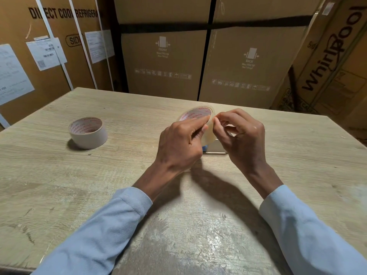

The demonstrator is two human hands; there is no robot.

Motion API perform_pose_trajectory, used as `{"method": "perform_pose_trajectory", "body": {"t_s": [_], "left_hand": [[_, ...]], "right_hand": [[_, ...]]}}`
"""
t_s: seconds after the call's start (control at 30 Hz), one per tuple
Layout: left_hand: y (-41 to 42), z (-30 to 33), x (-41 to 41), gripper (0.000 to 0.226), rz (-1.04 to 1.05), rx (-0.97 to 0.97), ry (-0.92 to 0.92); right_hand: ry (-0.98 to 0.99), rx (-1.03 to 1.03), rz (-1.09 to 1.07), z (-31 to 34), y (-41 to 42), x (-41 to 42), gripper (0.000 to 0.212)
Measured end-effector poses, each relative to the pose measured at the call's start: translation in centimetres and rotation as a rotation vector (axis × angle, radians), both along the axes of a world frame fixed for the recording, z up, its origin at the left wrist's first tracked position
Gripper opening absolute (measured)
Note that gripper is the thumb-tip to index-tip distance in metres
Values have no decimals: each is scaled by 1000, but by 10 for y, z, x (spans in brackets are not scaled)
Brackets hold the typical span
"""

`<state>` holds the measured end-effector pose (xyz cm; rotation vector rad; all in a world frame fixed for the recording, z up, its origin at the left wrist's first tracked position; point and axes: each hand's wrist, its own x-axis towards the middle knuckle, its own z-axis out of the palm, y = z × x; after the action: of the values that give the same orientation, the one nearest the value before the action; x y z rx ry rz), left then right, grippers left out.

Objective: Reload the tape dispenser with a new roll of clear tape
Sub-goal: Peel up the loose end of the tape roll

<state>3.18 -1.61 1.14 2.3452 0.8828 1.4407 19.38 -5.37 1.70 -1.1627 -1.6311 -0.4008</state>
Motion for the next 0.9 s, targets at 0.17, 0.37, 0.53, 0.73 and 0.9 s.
{"method": "perform_pose_trajectory", "body": {"t_s": [0.17,0.37,0.53,0.73,0.9], "left_hand": [[6,-2,-2,38,27,-78,-74],[3,-2,0,37,43,-73,-85],[1,0,1,36,53,-71,-66],[3,-2,0,35,49,-64,-35],[2,-2,2,33,41,-64,-55]], "right_hand": [[136,-105,173,-1,0,2,14],[28,-26,82,-4,1,-2,20],[-38,-5,40,-4,0,0,11],[-176,-34,-20,1,-4,-2,11],[-46,-77,-9,1,1,-3,10]]}}
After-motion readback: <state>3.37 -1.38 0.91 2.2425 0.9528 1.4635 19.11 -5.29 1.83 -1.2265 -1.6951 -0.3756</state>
